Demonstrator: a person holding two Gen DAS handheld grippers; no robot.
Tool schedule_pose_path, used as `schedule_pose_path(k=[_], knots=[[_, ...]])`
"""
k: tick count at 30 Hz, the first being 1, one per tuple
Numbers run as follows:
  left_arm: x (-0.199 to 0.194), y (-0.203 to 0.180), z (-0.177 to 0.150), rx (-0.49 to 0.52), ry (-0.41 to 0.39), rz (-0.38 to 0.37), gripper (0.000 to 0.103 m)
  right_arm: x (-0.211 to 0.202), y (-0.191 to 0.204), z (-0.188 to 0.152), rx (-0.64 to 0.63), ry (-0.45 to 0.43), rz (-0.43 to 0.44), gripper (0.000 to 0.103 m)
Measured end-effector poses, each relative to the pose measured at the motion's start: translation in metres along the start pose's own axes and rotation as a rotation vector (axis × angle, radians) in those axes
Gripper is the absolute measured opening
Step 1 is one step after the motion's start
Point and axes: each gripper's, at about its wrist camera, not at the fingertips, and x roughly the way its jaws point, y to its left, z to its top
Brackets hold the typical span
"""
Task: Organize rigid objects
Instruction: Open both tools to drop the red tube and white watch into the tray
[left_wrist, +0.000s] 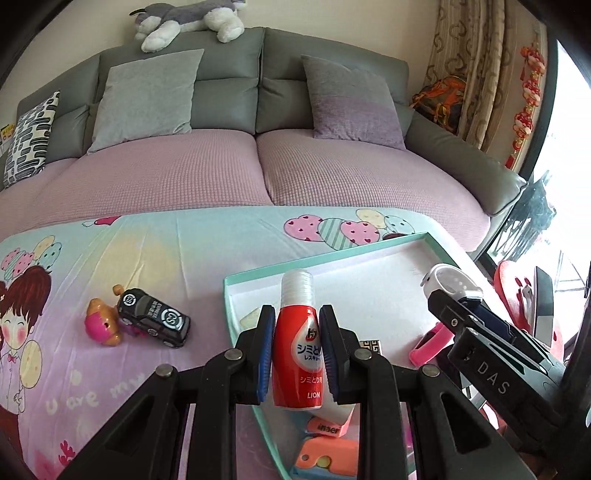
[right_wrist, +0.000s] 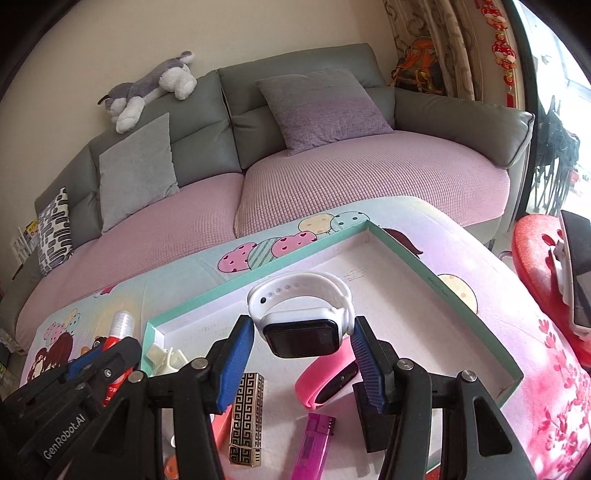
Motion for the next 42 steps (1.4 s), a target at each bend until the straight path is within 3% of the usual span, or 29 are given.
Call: schedule_pose_path(k=[8, 29, 34, 39, 42], knots=[[0.019, -0.021, -0.004, 0.040, 0.020, -0.032, 0.025, 0.005, -0.003, -0.002, -0.010, 0.011, -0.027, 0.058], [0.030, -0.021, -0.007, 0.048, 0.058, -0.029, 0.026, 0.007, 0.000, -0.002, -0.039, 0.028, -0.054, 0.059], [0.028, -0.017, -0.007, 0.038, 0.060, -0.027, 0.028, 0.007, 0.002, -0.002, -0.048, 0.026, -0.067, 0.059], [0.025, -0.013, -0.006, 0.025, 0.056, -0.020, 0.031, 0.007, 0.004, -0.002, -0.067, 0.028, -0.094, 0.067], [0.021, -0.011, -0.004, 0.020, 0.047, -0.014, 0.038, 0.007, 0.004, -0.002, -0.068, 0.029, -0.098, 0.070]])
